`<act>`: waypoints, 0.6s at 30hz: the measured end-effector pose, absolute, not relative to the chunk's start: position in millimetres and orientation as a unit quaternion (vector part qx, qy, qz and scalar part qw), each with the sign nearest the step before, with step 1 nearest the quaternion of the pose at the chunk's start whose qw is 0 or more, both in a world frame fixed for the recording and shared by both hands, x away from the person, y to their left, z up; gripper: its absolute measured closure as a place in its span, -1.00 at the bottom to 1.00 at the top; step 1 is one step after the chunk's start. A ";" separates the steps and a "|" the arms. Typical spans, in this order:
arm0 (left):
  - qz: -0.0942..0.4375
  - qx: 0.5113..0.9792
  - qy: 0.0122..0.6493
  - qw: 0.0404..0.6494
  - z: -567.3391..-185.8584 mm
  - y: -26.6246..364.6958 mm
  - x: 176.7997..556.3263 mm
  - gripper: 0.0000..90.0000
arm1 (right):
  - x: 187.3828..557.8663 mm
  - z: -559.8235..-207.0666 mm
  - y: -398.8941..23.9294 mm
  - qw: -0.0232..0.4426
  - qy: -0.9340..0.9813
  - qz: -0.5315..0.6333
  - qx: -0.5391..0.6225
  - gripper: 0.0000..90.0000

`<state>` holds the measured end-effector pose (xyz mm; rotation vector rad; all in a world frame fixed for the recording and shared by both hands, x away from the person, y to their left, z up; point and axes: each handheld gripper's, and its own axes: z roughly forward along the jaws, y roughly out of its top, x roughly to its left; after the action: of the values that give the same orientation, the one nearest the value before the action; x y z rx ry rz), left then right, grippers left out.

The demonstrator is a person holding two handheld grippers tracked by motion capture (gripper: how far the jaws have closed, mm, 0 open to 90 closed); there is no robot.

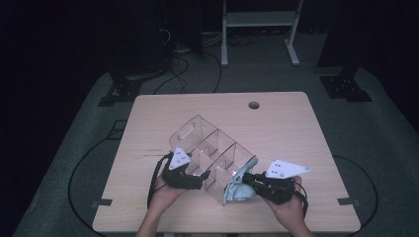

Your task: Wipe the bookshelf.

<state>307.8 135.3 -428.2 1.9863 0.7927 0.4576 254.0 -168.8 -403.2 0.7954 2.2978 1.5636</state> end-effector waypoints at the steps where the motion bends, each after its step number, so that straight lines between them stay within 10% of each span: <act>1: 0.185 0.807 0.322 0.460 -428.4 135.6 307.8 -0.78 | 253.1 -403.4 -167.6 0.123 0.790 0.537 0.271 0.91; 18: 0.186 0.808 0.321 0.458 -428.7 135.9 308.0 -0.78 | 237.2 -415.6 -144.0 0.099 0.811 0.527 0.233 0.91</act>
<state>308.0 135.9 -428.7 1.9895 0.7904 0.4578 237.2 -144.0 -415.6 0.6891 2.4009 1.5585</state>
